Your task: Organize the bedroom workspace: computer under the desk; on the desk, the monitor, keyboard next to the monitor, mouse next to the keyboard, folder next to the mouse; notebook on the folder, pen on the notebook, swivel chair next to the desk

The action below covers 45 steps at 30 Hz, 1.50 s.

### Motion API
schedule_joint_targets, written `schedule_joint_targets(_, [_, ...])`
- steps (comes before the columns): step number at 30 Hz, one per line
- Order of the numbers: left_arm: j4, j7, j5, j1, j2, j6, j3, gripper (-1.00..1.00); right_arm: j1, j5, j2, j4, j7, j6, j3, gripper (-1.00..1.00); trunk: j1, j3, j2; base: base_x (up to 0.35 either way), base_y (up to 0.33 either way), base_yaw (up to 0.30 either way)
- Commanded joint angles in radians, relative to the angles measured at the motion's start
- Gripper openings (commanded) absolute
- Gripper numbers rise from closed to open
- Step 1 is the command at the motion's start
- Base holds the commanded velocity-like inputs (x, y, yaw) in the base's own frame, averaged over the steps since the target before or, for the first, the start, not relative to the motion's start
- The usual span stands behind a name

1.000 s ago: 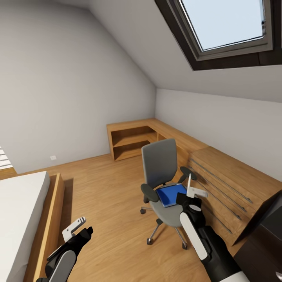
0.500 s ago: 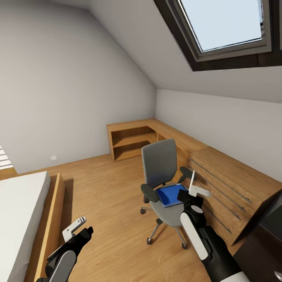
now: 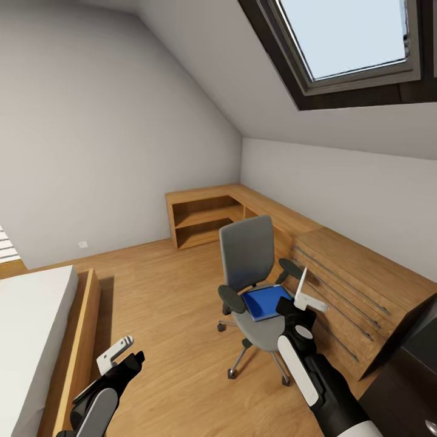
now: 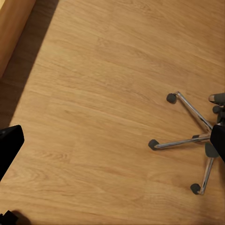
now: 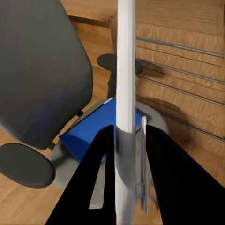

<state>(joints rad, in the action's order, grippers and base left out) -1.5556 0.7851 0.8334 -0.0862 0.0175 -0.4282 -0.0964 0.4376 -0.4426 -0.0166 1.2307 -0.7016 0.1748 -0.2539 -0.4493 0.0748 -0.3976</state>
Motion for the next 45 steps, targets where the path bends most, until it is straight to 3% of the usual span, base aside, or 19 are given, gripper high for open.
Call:
schedule_joint_targets(1, [-0.001,0.008,0.006,-0.001,0.001,-0.004,-0.002,1.0,0.001,-0.004,-0.001,0.0,-0.007,-0.007,-0.002,-1.0,-0.001,0.002,-0.002,0.0,0.0,0.0])
schedule_joint_targets(6, [-0.001,0.008,0.006,-0.001,0.001,-0.006,-0.004,1.0,0.001,-0.005,-0.001,0.002,-0.008,-0.013,-0.002,-1.0,-0.001,0.002,-0.002,0.0,0.0,-0.097])
schedule_joint_targets(11, [-0.001,0.01,0.003,-0.001,0.004,-0.005,-0.073,1.0,0.001,-0.005,-0.001,0.005,-0.009,-0.012,-0.003,-1.0,-0.001,0.003,-0.002,0.0,0.0,-0.175])
schedule_joint_targets(19, [-0.001,0.011,0.004,-0.001,0.004,-0.007,-0.089,1.0,0.001,-0.007,-0.003,0.011,-0.01,-0.011,-0.004,-1.0,-0.001,0.003,-0.002,0.0,0.0,-0.018])
schedule_joint_targets(21, [0.0,0.011,0.004,-0.001,0.005,-0.006,-0.11,1.0,0.001,-0.007,-0.002,0.012,-0.01,-0.012,-0.003,-1.0,-0.001,0.003,-0.002,0.0,0.0,0.0])
schedule_joint_targets(29, [0.001,0.011,0.001,0.0,0.006,-0.004,-0.134,1.0,0.001,-0.005,-0.001,0.012,-0.011,-0.012,-0.001,-1.0,-0.001,0.003,-0.002,0.0,0.0,-0.105])
schedule_joint_targets(32, [0.001,0.011,-0.018,0.0,0.006,-0.002,-0.154,1.0,0.001,-0.005,0.0,0.012,-0.01,-0.012,-0.001,-1.0,-0.001,0.003,-0.002,0.0,0.0,-0.263])
schedule_joint_targets(35, [0.002,0.01,-0.062,0.0,0.006,0.0,-0.173,1.0,0.001,-0.005,0.0,0.011,-0.01,-0.012,-0.001,-1.0,-0.001,0.003,-0.002,0.0,0.0,-0.284])
schedule_joint_targets(39, [0.003,0.009,-0.091,0.0,0.006,0.001,-0.181,1.0,0.001,-0.005,0.0,0.011,-0.01,-0.012,0.0,-1.0,-0.001,0.003,-0.002,0.0,-0.02,-0.292])
schedule_joint_targets(45, [0.004,0.011,-0.104,0.0,0.005,0.003,-0.184,1.0,0.001,-0.004,0.001,0.01,-0.01,-0.012,0.001,-1.0,-0.001,0.003,-0.002,0.015,-0.21,-0.296])
